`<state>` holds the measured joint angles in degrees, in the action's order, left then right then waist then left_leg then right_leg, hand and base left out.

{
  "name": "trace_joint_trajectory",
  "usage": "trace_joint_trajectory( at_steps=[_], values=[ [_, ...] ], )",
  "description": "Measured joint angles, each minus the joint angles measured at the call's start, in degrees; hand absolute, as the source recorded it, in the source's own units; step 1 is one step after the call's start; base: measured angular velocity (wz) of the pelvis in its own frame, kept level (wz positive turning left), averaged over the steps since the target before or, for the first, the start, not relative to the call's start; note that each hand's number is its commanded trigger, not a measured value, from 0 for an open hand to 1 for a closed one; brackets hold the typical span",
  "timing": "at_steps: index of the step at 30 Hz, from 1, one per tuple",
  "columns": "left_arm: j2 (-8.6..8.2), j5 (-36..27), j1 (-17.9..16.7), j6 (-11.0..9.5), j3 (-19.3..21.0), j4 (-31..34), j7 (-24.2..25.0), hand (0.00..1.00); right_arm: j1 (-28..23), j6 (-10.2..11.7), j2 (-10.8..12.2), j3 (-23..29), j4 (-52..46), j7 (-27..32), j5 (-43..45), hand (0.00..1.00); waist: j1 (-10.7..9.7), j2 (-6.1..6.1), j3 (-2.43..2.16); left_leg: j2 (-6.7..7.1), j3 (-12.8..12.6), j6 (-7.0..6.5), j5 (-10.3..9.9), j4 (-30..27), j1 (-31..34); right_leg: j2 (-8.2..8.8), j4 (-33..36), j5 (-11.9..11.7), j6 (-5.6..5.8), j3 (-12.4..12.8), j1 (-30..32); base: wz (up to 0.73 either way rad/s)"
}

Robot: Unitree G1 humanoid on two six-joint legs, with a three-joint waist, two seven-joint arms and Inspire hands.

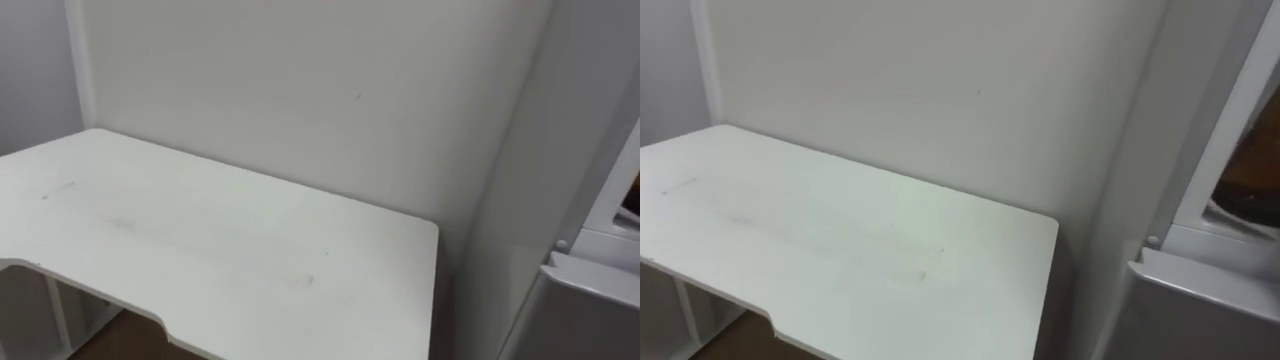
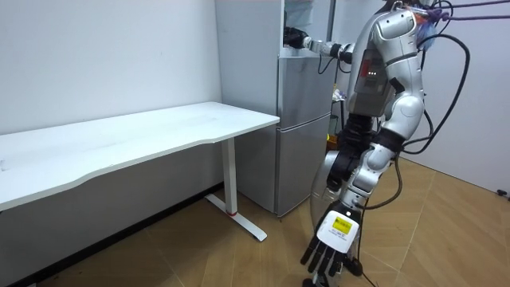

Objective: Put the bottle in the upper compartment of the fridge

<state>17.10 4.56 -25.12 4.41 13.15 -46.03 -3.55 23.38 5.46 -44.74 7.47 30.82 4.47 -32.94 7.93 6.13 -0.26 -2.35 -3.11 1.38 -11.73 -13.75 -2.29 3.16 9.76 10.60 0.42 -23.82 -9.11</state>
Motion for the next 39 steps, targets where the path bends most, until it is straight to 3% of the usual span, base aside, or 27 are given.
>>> trace_joint_trajectory(
  at_steps=[6,14,21,25,33,37,39],
  values=[
    [-1.05,-0.13,-0.29,-0.11,0.03,-0.17,-0.06,0.00,-2.37,0.03,0.36,0.47,-3.06,2.08,4.09,0.00,-1.42,0.06,-0.03,0.01,-0.81,-0.12,-0.06,0.17,-0.14,0.15,-0.01,0.00,0.00,0.51,0.07,-0.05],
    [-1.69,0.13,-0.18,0.30,0.08,-0.17,-0.05,0.00,-6.74,-0.06,0.69,1.17,-7.34,5.37,7.87,0.00,-1.60,-0.26,-0.02,-0.01,-1.70,-0.26,-0.17,0.15,-0.60,0.19,-0.02,-0.02,0.03,1.74,0.14,-0.06],
    [-3.10,0.08,-0.36,0.44,0.29,-0.94,0.40,0.00,-11.38,-1.04,2.76,2.94,-14.03,9.01,10.34,0.00,-1.73,-1.33,-0.31,-0.02,-2.35,-0.30,-0.18,0.42,-1.42,0.20,0.02,-0.02,0.02,2.60,0.16,-0.06],
    [-3.36,0.08,-0.66,0.62,0.34,-2.40,0.36,0.00,-11.96,-1.95,3.67,3.07,-16.56,10.04,10.64,0.00,-2.82,-1.13,-0.39,-0.03,-2.93,-0.32,-0.17,0.46,-1.30,0.26,0.08,-0.01,0.02,3.26,0.67,-0.08],
    [-3.53,-0.05,-0.09,0.38,0.07,-2.45,-0.51,0.00,-15.00,-2.22,4.19,3.34,-22.84,12.86,7.15,0.00,-3.43,-1.07,-0.15,-0.20,-4.91,-0.33,-0.16,1.52,-1.89,0.18,0.21,0.00,0.03,4.84,1.73,-0.12],
    [-3.55,0.00,-0.05,-0.36,0.15,-2.44,-1.28,0.00,-17.16,-2.22,4.54,3.45,-28.29,14.27,1.00,0.00,-4.51,-1.31,0.10,-0.20,-5.64,-0.33,-0.17,2.04,-2.44,0.16,0.28,-0.02,0.07,5.52,1.78,-0.11],
    [-3.56,-0.02,-0.07,-0.76,0.14,-2.44,-1.26,0.00,-18.17,-2.22,5.07,3.52,-31.76,14.88,-1.00,0.00,-4.71,-1.47,0.48,-0.23,-5.82,-0.33,-0.17,2.10,-2.44,0.12,0.35,-0.02,0.07,5.74,1.85,-0.07]
  ],
)
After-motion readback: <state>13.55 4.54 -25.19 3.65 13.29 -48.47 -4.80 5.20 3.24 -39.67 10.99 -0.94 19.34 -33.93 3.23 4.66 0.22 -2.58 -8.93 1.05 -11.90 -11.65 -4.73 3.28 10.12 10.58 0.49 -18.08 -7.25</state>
